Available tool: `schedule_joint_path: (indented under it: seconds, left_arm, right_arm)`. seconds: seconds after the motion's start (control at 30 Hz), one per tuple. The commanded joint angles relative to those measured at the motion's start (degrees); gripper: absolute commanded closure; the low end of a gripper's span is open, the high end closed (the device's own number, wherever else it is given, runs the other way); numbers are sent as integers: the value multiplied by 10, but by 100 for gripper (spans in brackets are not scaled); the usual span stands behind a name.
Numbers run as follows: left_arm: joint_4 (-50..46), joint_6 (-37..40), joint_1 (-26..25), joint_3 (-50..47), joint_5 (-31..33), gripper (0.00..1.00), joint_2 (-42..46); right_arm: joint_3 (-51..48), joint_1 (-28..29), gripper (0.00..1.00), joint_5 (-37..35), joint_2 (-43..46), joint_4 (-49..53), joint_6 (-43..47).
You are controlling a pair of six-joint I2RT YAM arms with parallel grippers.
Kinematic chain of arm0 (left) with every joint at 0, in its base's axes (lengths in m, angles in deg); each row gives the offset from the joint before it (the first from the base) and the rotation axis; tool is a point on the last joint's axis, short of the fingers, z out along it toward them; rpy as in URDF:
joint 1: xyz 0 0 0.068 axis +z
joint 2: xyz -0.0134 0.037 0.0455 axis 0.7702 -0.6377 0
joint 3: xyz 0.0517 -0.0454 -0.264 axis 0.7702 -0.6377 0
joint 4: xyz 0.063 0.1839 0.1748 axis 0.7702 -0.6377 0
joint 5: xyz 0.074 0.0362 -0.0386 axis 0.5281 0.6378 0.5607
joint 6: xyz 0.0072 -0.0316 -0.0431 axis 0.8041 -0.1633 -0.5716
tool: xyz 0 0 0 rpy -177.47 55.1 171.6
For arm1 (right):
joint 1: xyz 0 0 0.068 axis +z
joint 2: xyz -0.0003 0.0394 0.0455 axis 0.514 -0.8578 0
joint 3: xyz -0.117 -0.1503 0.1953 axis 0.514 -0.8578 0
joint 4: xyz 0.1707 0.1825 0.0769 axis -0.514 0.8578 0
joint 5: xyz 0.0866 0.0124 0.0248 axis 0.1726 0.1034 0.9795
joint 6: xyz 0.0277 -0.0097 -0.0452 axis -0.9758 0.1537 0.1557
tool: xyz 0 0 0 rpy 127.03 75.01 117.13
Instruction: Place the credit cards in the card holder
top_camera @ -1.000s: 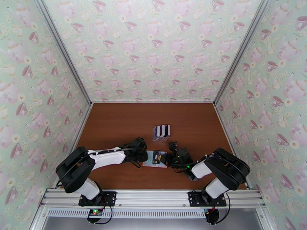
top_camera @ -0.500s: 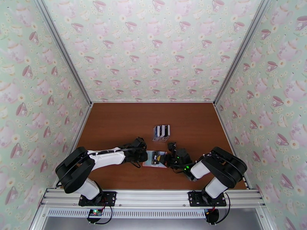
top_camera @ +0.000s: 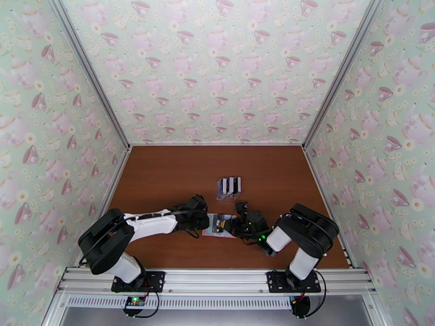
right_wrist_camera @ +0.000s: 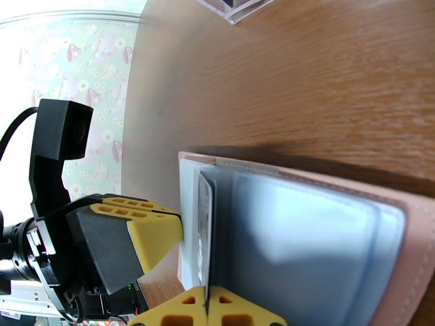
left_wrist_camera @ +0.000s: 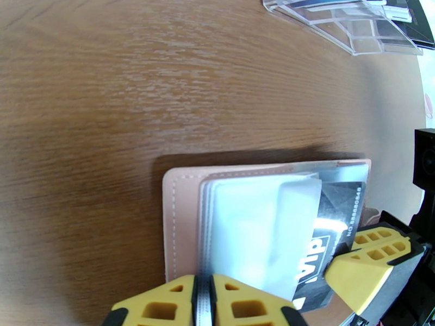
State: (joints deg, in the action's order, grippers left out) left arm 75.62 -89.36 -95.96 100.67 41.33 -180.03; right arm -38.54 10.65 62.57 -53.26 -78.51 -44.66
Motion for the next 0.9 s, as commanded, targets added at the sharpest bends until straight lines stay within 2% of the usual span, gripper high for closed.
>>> schedule_joint_path:
  seconds: [0.0,0.1,0.3,0.57,0.73,0.87]
  left_arm:
    - [-50,-8,-9,-26,4,84,-14]
    - [-51,-9,-8,-27,5,84,-12]
    - [-56,-9,-9,-27,7,84,-6]
    - [-61,-9,-10,-20,7,84,-1]
    - [-63,-9,-12,-17,7,84,-1]
    - [-64,-8,-14,-13,7,84,-2]
  right_arm:
    - [8,6,100,2,-24,-10,-14]
    - [7,6,100,0,-22,-10,-13]
    - [7,6,85,-10,19,50,4]
    - [38,6,68,-37,114,241,58]
    - [67,6,66,-52,152,344,85]
    - [81,5,66,-53,157,377,94]
